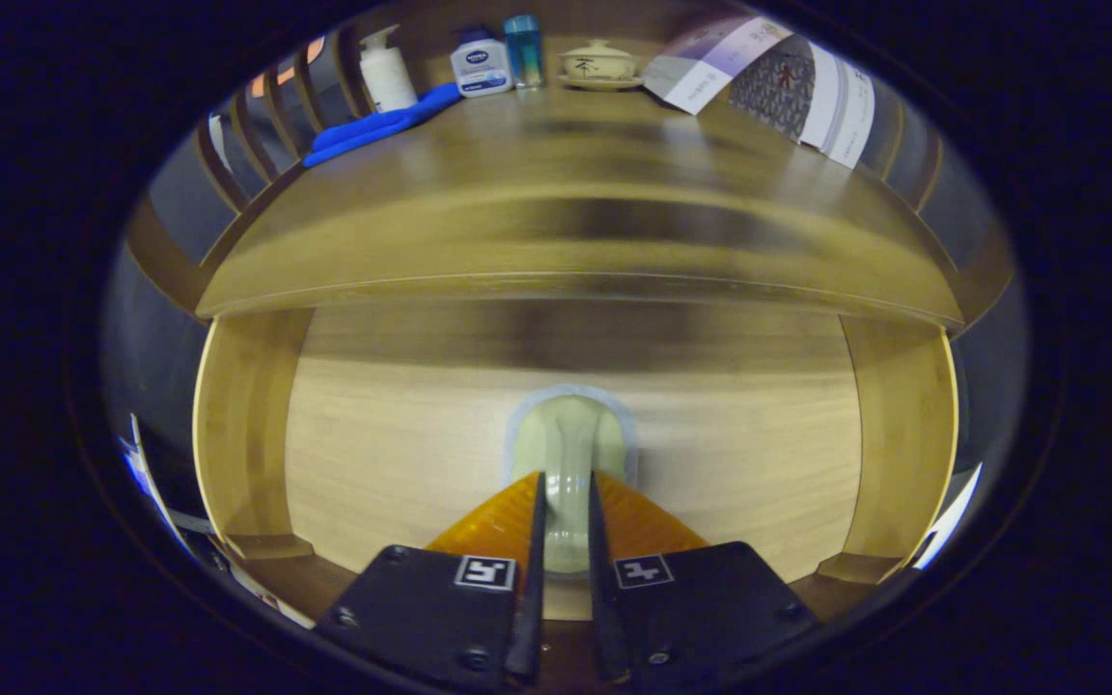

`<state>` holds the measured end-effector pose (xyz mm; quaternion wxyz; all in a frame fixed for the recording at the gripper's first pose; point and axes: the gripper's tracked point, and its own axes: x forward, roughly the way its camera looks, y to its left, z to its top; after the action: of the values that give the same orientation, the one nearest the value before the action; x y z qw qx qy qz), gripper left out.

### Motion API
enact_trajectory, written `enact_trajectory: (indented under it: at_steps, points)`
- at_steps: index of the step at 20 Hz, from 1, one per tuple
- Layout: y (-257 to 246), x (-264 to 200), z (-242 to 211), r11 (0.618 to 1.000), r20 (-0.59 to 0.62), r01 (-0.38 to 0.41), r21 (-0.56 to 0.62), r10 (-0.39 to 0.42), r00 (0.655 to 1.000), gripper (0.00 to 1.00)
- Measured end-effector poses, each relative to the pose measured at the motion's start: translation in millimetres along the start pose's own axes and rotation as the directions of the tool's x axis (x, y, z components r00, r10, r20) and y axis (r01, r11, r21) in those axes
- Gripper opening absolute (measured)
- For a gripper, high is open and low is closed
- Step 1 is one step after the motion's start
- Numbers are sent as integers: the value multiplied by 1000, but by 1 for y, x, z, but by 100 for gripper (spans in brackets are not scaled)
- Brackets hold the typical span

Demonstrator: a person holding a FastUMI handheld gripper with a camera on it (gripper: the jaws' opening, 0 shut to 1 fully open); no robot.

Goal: Pull open the drawer, take out the items inside it, and place them on the countertop above the cabinet.

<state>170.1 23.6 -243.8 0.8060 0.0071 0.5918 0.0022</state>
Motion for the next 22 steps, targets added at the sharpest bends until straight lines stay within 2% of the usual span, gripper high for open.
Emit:
enact_trajectory:
  at_steps: [7,14,18,22]
  points:
    - [10,-21,-7,997,30,-71,-14,72,997,22]
    - [23,-78,-6,983,116,-180,-25,181,977,22]
    - [23,-114,10,977,186,-212,-36,215,959,22]
    - [18,-143,46,975,260,-221,-18,218,941,22]
